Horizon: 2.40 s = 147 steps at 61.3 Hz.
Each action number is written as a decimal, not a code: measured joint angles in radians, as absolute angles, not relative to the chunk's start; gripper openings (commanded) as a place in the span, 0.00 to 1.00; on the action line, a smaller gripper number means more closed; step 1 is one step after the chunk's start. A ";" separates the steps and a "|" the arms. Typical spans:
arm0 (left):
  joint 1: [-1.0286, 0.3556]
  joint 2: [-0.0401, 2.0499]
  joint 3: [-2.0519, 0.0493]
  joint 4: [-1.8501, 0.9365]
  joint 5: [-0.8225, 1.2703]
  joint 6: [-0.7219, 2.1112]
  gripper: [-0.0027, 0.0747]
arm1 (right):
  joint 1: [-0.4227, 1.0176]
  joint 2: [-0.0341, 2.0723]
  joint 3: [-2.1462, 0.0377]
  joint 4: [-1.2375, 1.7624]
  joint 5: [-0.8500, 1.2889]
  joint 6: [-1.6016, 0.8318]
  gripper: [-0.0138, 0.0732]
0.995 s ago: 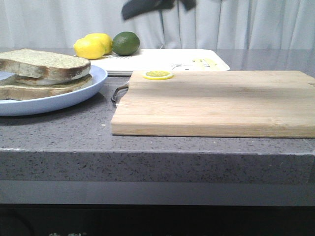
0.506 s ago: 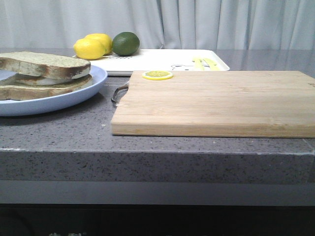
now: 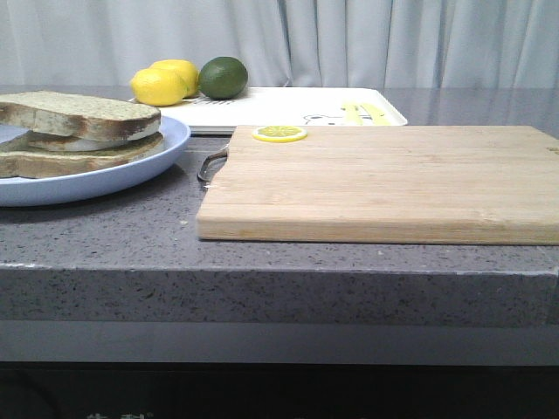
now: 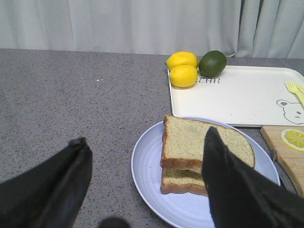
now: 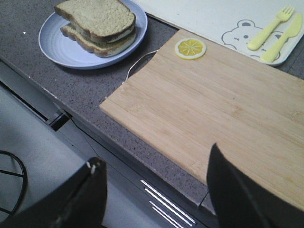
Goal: Place bread and move sandwich to tray
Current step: 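Move the left gripper down to the blue plate rim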
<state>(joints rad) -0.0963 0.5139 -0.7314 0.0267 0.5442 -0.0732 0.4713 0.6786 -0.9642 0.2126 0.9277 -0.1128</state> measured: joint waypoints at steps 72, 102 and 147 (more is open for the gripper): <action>0.155 1.445 -1.345 -0.265 1.065 0.157 0.52 | 0.471 0.607 -0.895 0.213 0.929 -0.109 0.71; 0.144 1.684 -1.380 -0.338 1.087 0.208 0.52 | 0.471 0.607 -0.895 0.213 0.929 -0.109 0.71; 0.132 1.755 -1.384 -0.386 1.082 0.238 0.01 | 0.471 0.607 -0.895 0.213 0.929 -0.107 0.71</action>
<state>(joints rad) 0.1317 1.7552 -1.3844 -0.3858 1.0818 0.2384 0.4713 0.6073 -0.8954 0.2126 0.9289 -0.1074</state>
